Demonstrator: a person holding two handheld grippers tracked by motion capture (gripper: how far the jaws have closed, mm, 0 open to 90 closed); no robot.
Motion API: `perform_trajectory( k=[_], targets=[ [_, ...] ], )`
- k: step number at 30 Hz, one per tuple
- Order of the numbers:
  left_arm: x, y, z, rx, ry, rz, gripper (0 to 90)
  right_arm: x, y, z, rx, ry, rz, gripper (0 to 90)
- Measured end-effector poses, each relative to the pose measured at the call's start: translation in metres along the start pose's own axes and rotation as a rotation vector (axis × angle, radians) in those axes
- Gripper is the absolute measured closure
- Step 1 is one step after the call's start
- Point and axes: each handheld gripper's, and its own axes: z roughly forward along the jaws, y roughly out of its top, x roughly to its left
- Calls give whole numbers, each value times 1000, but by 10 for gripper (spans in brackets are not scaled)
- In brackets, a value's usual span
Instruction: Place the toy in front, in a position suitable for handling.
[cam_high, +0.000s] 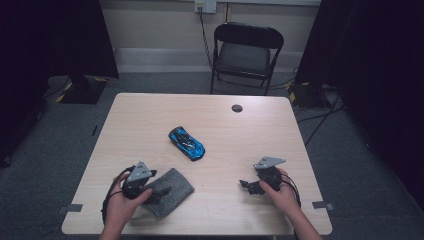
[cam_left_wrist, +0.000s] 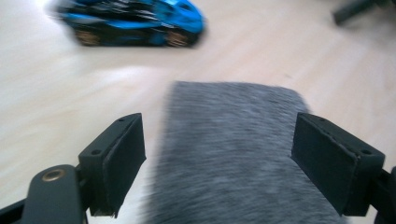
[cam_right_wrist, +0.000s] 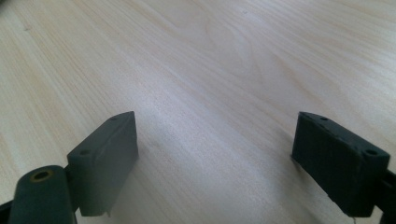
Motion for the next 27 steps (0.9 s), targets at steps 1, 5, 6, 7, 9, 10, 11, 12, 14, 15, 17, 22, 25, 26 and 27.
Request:
perform_trajectory(
  k=[1,5,6,7,9,10,11,12,14,15,17,22,25,26,27],
  targets=[
    [0,0,0,0,0,0,168,0,0,0,0,0,0,133],
    [22,-16,-11,32,58,-33,167,0,0,0,0,0,1,133],
    [27,-20,-12,60,73,-37,165,0,0,1,0,4,4,124],
    [27,-20,-12,60,73,-37,167,0,0,1,0,4,4,124],
    [31,-24,-11,81,89,-22,170,-1,1,1,2,5,3,123],
    [33,-25,-10,92,87,-22,170,-1,1,1,2,5,2,123],
    [34,-26,-9,91,85,-20,169,-1,1,1,2,5,2,123],
    [35,-26,-8,87,77,-24,169,-1,1,1,2,6,2,123],
    [34,-25,-7,82,71,-16,169,-1,1,1,1,5,2,123],
    [34,-25,-7,82,71,-16,169,-1,1,1,1,5,2,123],
    [33,-23,-7,67,58,-16,166,-1,1,1,1,5,2,123],
    [33,-22,-9,63,68,-9,166,-1,1,1,1,4,3,123],
    [32,-21,-10,57,63,-13,166,-1,1,1,1,2,5,124],
    [32,-21,-10,53,60,-14,166,0,1,1,3,-1,8,125],
    [31,-21,-10,55,57,-17,166,0,2,1,11,-4,10,132]
  ],
)
